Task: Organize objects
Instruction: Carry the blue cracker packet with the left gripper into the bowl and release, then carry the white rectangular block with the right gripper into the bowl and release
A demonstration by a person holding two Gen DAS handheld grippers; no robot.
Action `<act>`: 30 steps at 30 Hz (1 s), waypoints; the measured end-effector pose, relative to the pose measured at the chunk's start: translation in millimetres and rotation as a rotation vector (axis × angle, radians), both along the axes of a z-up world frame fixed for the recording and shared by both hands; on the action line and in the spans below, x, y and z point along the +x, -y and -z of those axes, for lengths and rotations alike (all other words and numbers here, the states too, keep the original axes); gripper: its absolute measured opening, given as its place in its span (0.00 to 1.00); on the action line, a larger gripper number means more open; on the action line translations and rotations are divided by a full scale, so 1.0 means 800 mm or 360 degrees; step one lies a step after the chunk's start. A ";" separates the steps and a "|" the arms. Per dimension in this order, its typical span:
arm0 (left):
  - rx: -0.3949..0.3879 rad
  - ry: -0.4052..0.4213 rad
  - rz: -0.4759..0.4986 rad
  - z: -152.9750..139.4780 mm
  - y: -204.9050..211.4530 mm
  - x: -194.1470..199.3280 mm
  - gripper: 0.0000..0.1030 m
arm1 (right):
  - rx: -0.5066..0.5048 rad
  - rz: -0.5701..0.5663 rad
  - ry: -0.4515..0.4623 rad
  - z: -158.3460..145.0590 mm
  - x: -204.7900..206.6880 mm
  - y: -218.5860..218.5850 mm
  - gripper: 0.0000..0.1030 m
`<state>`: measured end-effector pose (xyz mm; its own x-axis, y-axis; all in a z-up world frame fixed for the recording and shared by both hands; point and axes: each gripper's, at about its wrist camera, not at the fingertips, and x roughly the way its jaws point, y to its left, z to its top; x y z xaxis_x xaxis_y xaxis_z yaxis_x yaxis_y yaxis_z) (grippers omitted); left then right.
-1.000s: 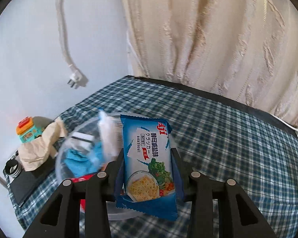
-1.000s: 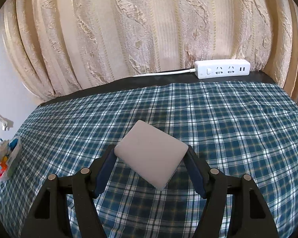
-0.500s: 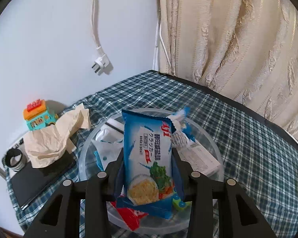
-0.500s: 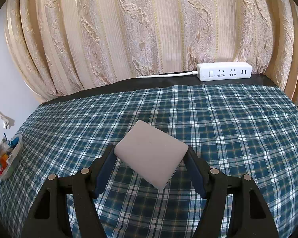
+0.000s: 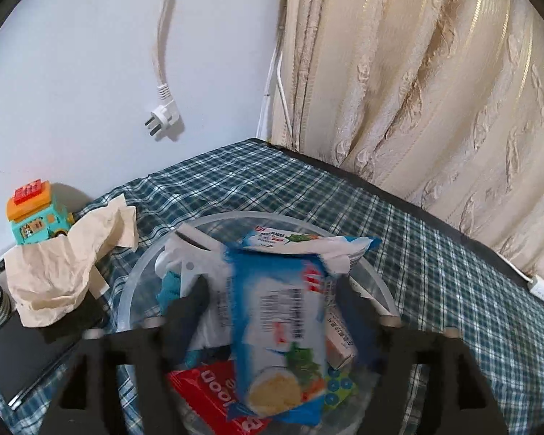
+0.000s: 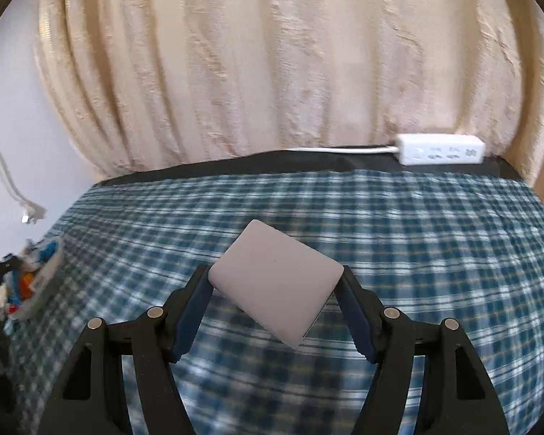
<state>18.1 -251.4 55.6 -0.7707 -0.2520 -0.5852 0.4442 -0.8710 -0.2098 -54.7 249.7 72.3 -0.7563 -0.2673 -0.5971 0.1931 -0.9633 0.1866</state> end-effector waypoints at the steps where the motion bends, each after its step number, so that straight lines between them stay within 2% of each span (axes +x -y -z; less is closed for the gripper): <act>1: 0.0019 -0.0008 -0.0005 0.001 0.002 0.001 0.84 | -0.0007 -0.0023 -0.0005 0.001 0.003 0.019 0.67; 7: 0.0122 -0.0044 -0.0035 0.006 0.020 0.008 0.86 | -0.0037 -0.0294 -0.0041 -0.025 0.012 0.161 0.67; 11: 0.0112 -0.0077 -0.0085 0.003 0.025 0.018 0.88 | -0.0054 -0.0520 -0.0044 -0.039 0.030 0.229 0.68; 13: 0.0099 -0.0105 -0.0136 0.000 0.029 0.026 0.93 | -0.0069 -0.0648 -0.0040 -0.039 0.033 0.283 0.67; 14: 0.0095 -0.0123 -0.0169 -0.002 0.031 0.030 0.94 | -0.0074 -0.0691 -0.0042 -0.039 0.049 0.283 0.68; 15: 0.0091 -0.0141 -0.0211 -0.004 0.033 0.036 0.95 | -0.0078 -0.0754 -0.0047 -0.037 0.049 0.314 0.68; 22: -0.0053 -0.0176 -0.0476 -0.012 0.040 0.058 0.99 | -0.0112 -0.0986 -0.0018 -0.027 0.041 0.424 0.68; 25: -0.0141 -0.0204 -0.0654 -0.018 0.042 0.071 1.00 | -0.0112 -0.1060 -0.0002 -0.024 0.036 0.443 0.68; 30: -0.0163 -0.0200 -0.0723 -0.018 0.047 0.078 1.00 | -0.0069 -0.1169 0.0043 -0.003 0.017 0.501 0.68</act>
